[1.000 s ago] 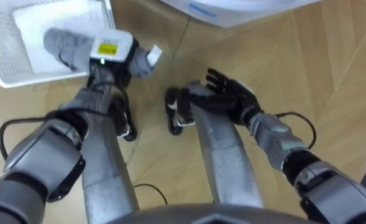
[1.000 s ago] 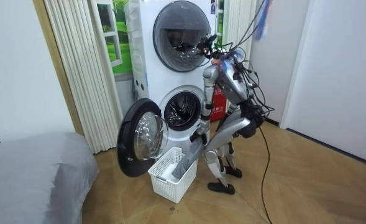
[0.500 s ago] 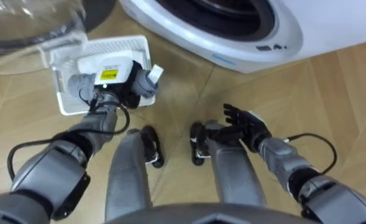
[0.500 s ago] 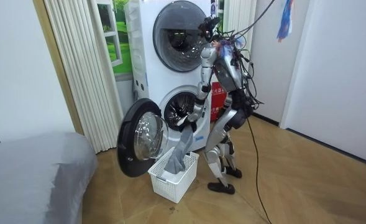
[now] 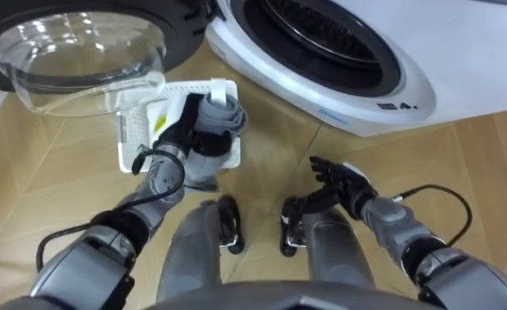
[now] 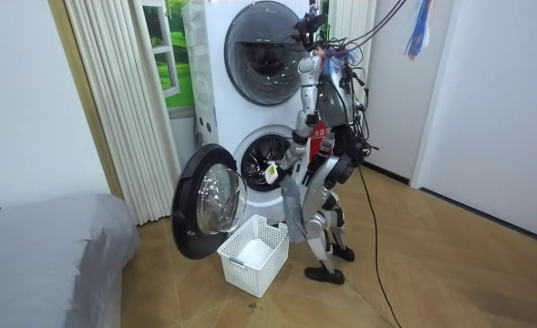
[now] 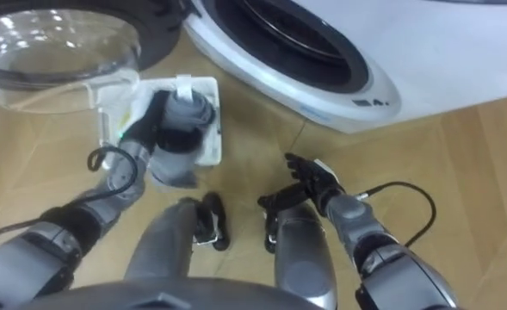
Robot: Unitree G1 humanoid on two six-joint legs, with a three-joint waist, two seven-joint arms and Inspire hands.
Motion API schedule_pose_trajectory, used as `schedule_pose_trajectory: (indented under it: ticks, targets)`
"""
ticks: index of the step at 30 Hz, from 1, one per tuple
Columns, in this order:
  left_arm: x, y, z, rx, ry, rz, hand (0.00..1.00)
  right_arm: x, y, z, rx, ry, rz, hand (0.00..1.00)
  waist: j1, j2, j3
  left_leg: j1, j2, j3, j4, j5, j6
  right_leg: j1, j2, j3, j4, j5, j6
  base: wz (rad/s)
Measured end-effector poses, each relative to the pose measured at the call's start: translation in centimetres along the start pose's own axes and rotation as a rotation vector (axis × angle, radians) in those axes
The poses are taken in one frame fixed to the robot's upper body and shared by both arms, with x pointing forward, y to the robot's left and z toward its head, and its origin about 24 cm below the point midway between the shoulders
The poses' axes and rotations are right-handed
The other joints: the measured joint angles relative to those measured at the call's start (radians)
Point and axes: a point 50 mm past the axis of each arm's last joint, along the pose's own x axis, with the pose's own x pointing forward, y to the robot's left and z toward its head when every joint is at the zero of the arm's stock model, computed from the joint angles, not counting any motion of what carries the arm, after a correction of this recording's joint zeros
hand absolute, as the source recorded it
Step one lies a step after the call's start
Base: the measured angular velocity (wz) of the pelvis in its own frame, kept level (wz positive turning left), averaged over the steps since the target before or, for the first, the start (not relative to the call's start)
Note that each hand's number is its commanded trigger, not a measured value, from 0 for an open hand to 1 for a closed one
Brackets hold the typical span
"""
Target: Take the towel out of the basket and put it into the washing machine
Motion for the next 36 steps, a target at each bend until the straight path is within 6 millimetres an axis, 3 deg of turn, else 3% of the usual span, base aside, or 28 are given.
schedule_pose_trajectory:
  ticks: [5, 13, 21, 36]
  targets:
    - [-0.4, -1.4, 0.1, -0.219, 0.016, -0.156, 1.00, 0.1, 0.2, 0.2, 0.026, -0.012, 0.011, 0.00, 0.001, -0.006, -0.0056, 0.011, -0.009, -0.001, -0.013, 0.014, 0.000, 0.008, -0.010, -0.005, -0.002, 0.001, -0.001, 0.04]
    - [-1.0, -1.9, 0.9, -0.518, -0.045, -0.370, 1.00, -0.2, 0.8, -0.8, 0.011, 0.022, 0.053, 0.00, -0.004, -0.023, -0.0263, 0.065, -0.001, 0.001, -0.054, 0.047, 0.002, 0.068, 0.011, 0.000, -0.068, 0.047, -0.002, -0.05]
    - [-1.4, -2.6, 2.8, -0.553, -0.138, -0.520, 1.00, -0.4, 1.0, -1.6, 0.020, 0.050, 0.057, 0.00, 0.000, -0.022, -0.0280, 0.061, 0.008, 0.002, -0.073, 0.064, 0.013, 0.073, 0.023, 0.002, -0.105, 0.086, 0.004, -0.04]
    - [-1.1, -3.1, 5.9, -0.586, -0.265, -0.601, 1.00, -0.2, 1.2, -1.3, 0.020, 0.032, 0.063, 0.00, -0.001, -0.021, -0.0275, 0.058, 0.007, 0.004, -0.074, 0.065, 0.014, 0.070, 0.022, 0.001, -0.105, 0.086, 0.005, 0.00]
